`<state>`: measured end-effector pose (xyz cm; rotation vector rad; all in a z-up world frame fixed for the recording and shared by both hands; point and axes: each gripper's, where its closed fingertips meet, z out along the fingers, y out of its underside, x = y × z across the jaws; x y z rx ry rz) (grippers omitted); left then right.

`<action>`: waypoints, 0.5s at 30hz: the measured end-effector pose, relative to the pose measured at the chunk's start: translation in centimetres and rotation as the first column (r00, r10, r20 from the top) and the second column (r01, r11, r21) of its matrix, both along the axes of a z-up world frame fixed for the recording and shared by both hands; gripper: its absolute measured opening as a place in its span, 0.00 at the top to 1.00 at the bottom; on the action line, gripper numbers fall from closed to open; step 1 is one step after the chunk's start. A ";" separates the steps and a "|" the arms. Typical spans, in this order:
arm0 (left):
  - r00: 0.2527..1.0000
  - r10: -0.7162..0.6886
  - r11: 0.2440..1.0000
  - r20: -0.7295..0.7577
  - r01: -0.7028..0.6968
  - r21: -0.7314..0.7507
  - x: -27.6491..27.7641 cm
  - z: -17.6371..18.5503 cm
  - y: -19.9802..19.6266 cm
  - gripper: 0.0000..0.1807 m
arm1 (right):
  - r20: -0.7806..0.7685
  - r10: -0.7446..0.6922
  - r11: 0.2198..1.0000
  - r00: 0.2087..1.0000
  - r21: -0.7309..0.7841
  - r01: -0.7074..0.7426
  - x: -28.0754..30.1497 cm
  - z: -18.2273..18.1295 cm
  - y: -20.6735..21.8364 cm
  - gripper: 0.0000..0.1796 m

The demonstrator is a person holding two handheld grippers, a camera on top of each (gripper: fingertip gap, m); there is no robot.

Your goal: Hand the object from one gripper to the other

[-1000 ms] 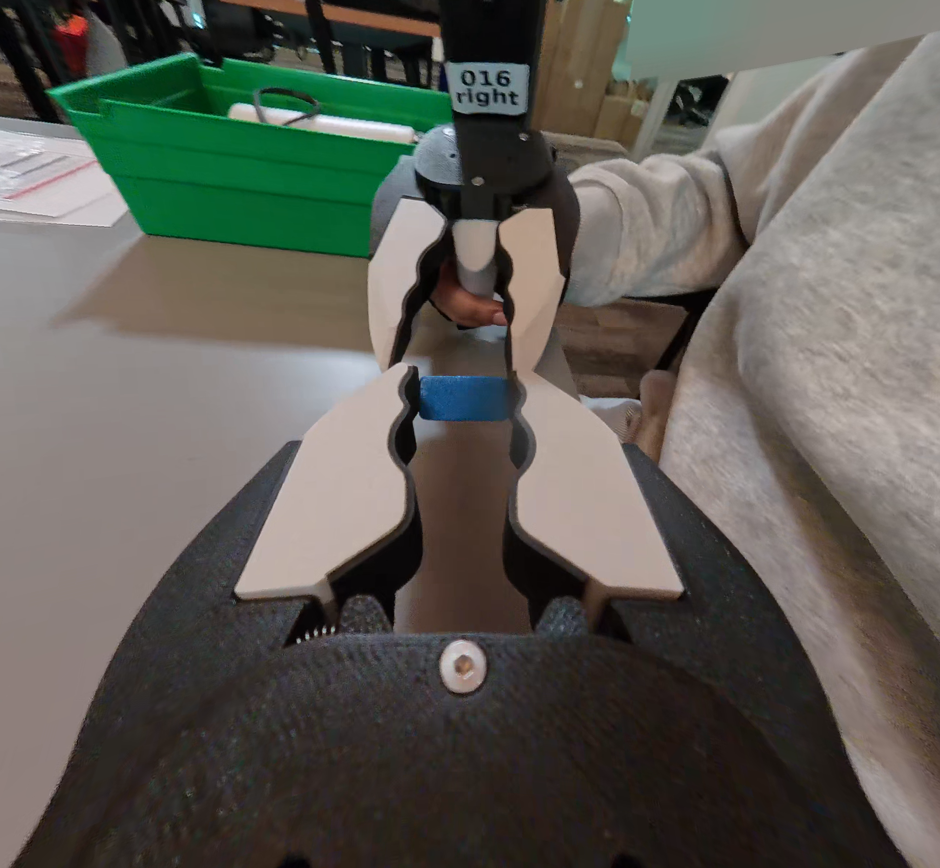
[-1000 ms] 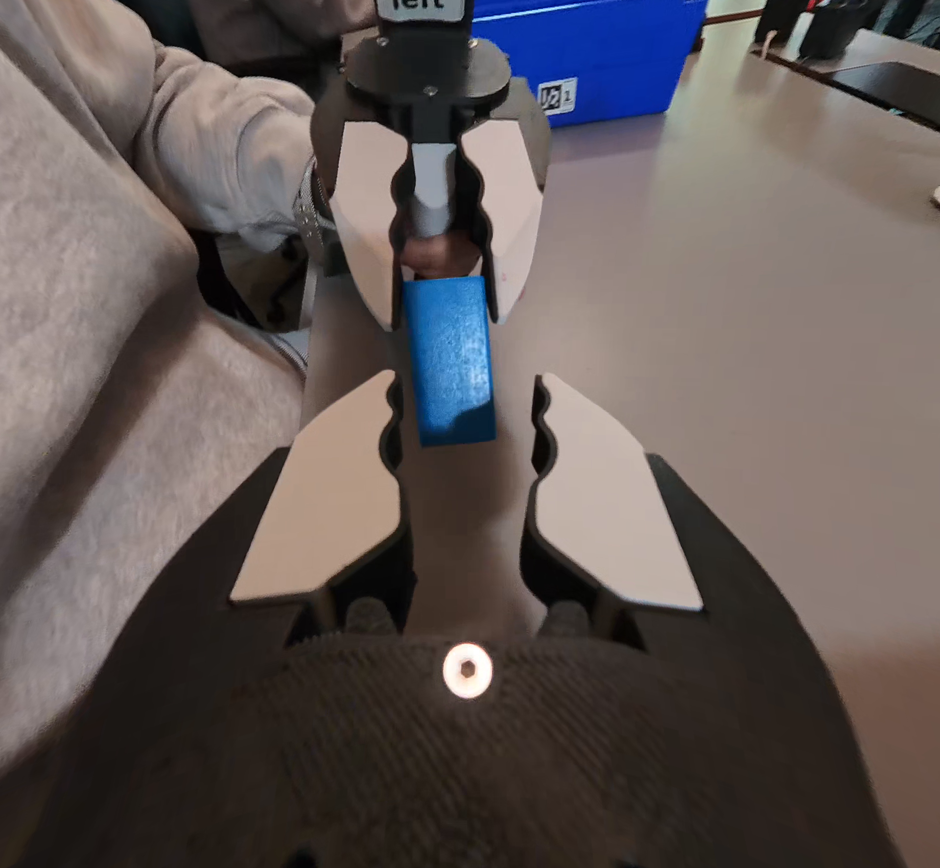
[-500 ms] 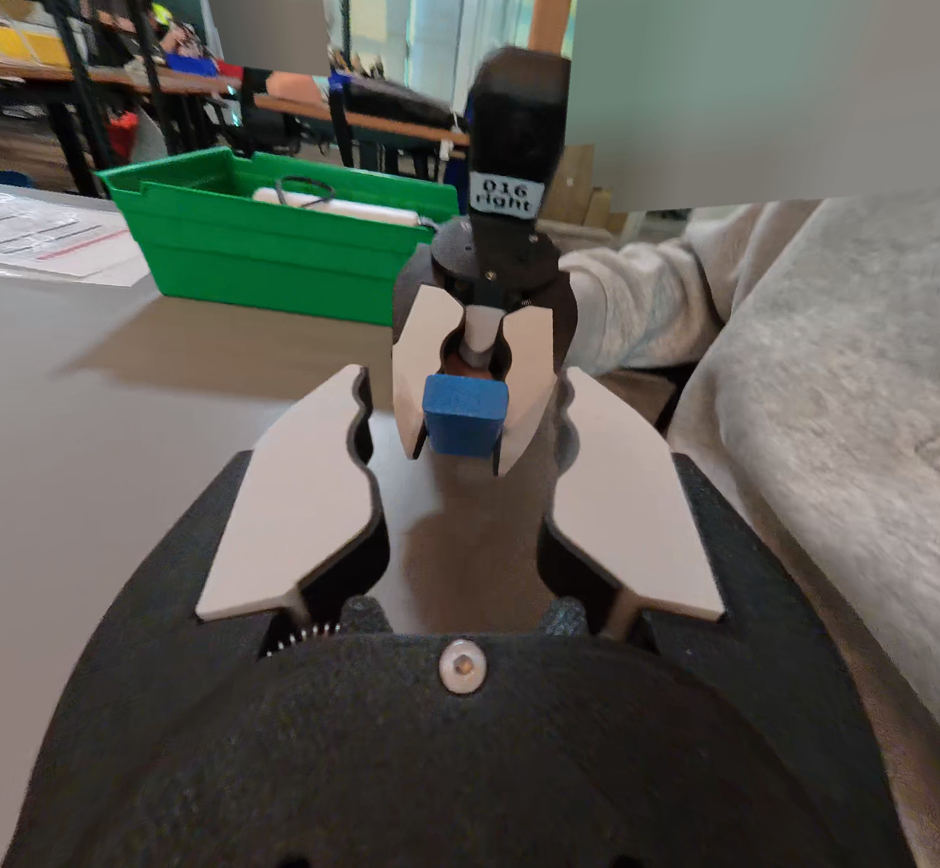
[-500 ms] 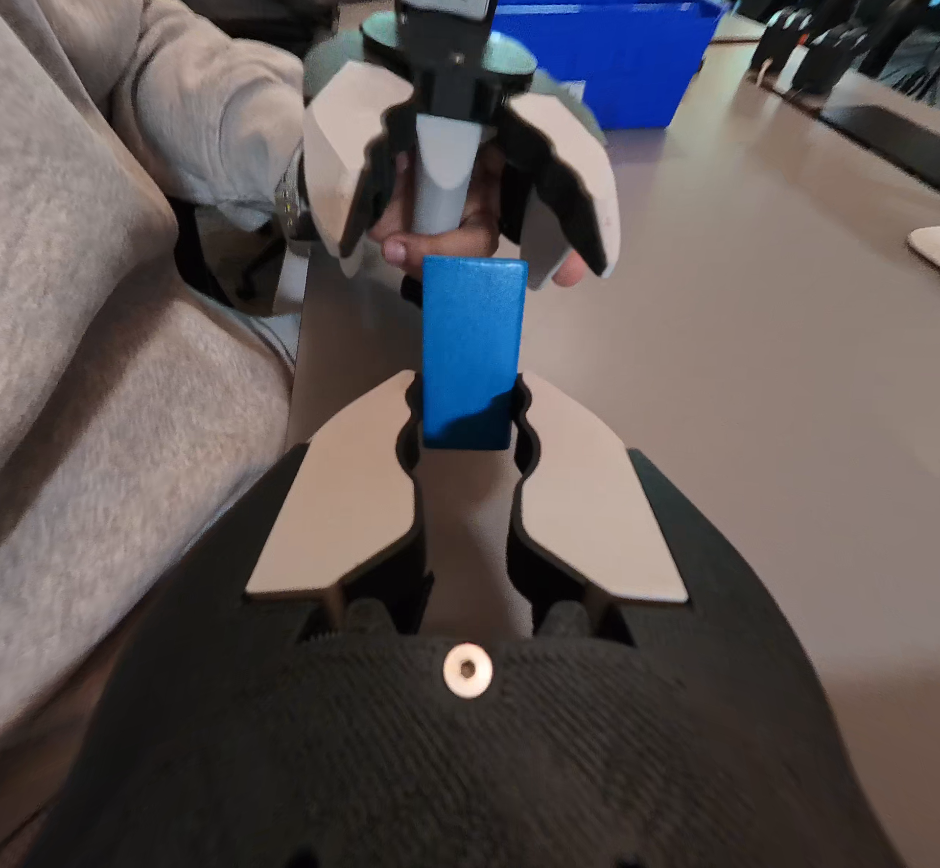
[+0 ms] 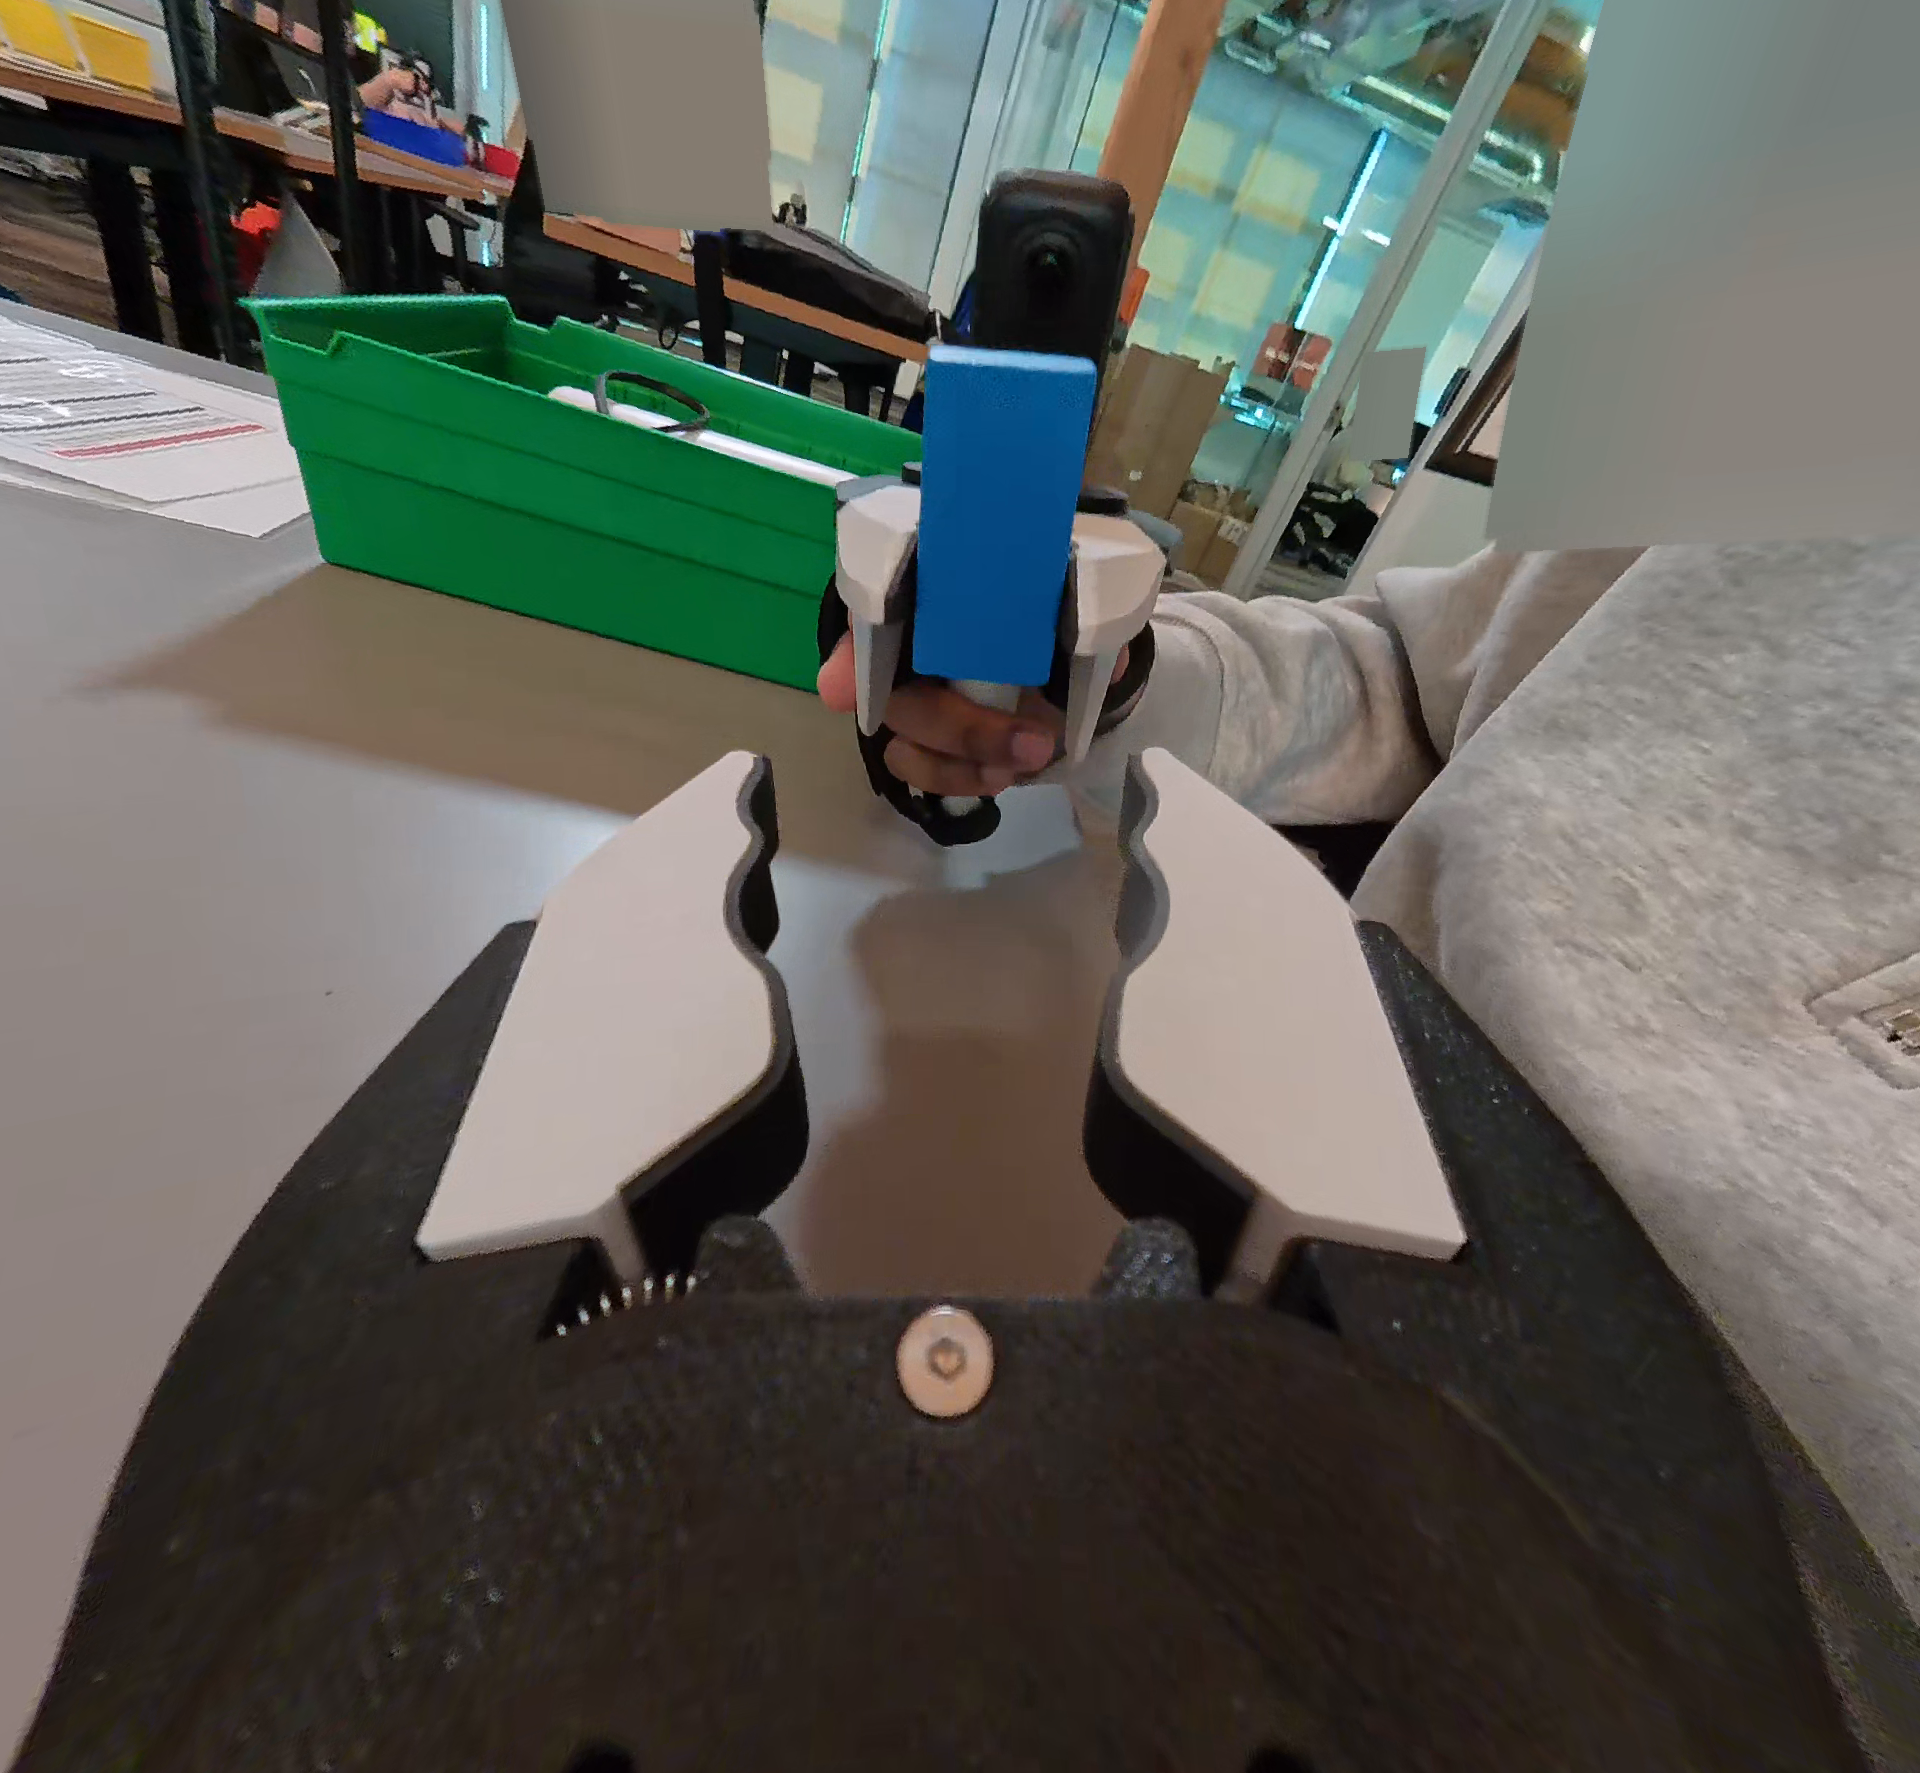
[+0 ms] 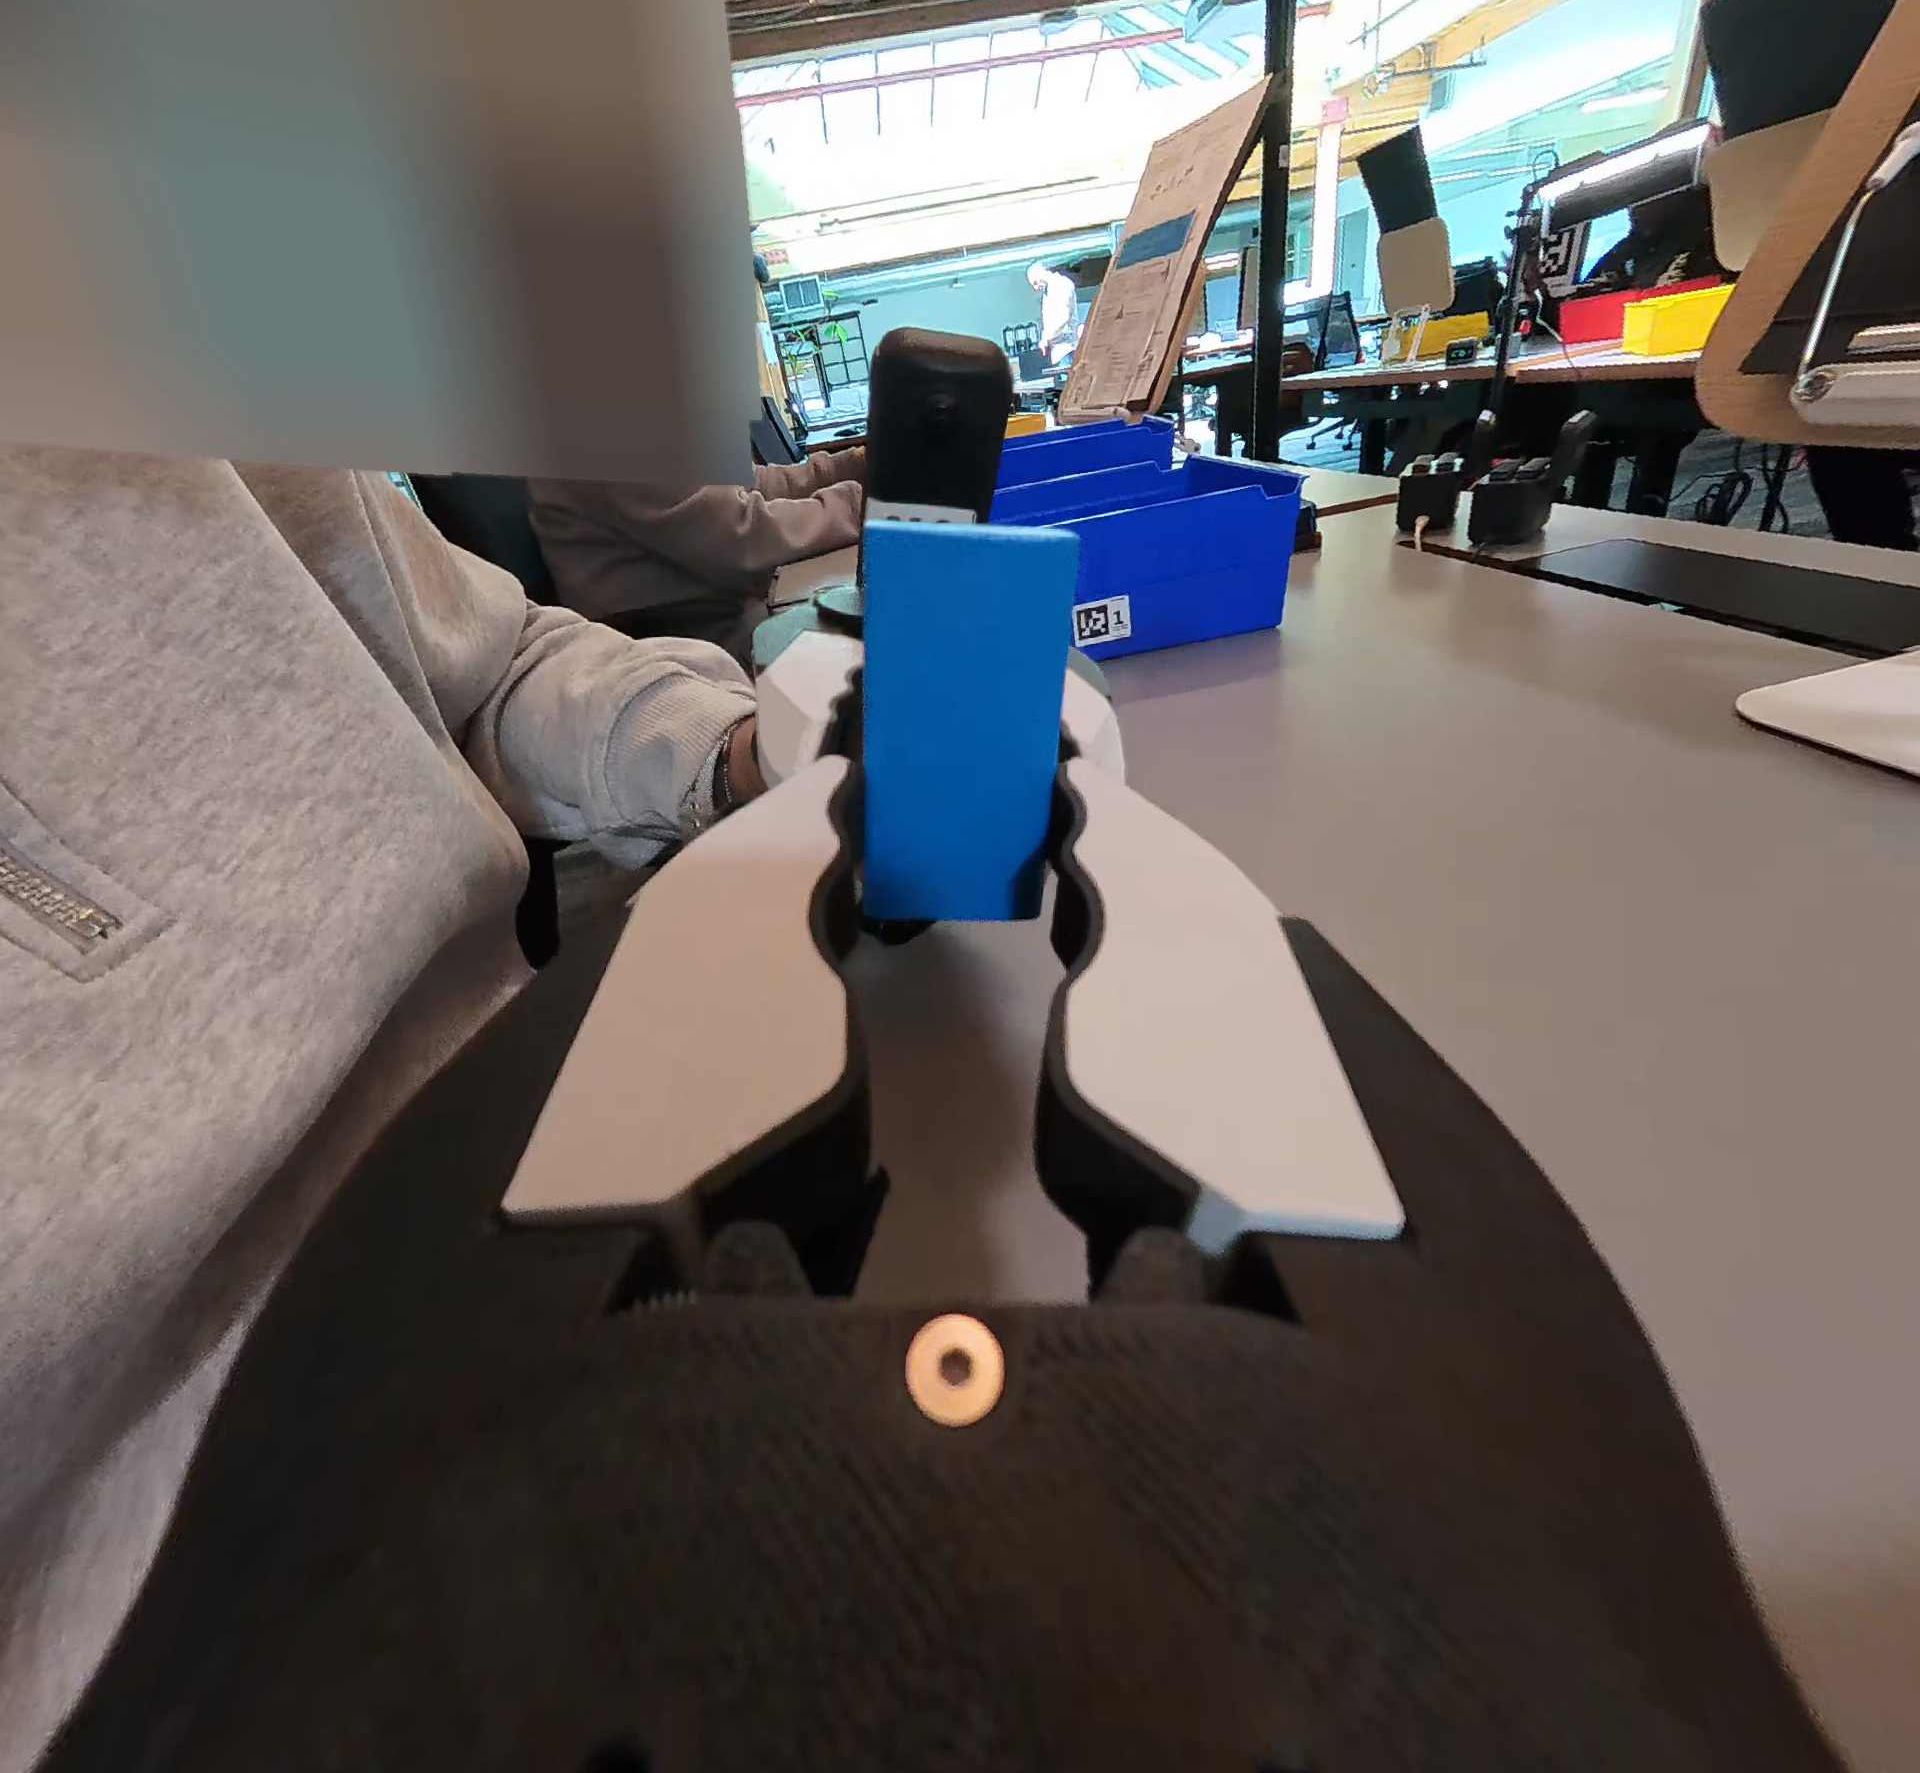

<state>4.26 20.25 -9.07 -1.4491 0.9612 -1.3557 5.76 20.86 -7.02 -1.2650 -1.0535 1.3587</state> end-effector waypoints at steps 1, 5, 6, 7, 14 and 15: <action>1.000 -0.007 1.000 -0.013 0.007 0.003 0.1 -0.2 -0.1 0.65 | 0.002 -0.003 1.000 1.000 0.006 0.003 0.0 0.0 0.0 0.81; 0.999 -0.049 0.998 -0.022 0.048 -0.041 0.6 -0.6 -0.7 0.66 | 0.020 -0.039 0.997 0.999 0.072 0.037 0.0 0.0 0.1 0.81; 0.998 -0.066 0.993 -0.005 0.066 -0.094 0.7 -0.7 -0.7 0.64 | 0.022 -0.057 0.993 0.998 0.104 0.054 0.0 0.1 0.2 0.81; 0.994 -0.102 0.969 0.050 0.110 -0.221 0.8 -0.4 -0.8 0.57 | 0.026 -0.080 0.986 0.996 0.148 0.076 0.1 0.2 0.3 0.81; 0.880 -0.229 0.592 0.415 0.465 -0.658 0.7 1.9 -2.0 0.40 | 0.132 -0.210 0.837 0.969 0.537 0.108 -0.4 -0.4 -0.7 0.81; 0.891 -0.248 0.604 0.382 0.450 -0.658 1.0 1.7 -2.4 0.39 | 0.154 -0.216 0.816 0.964 0.571 0.091 -0.7 -0.8 -1.0 0.81</action>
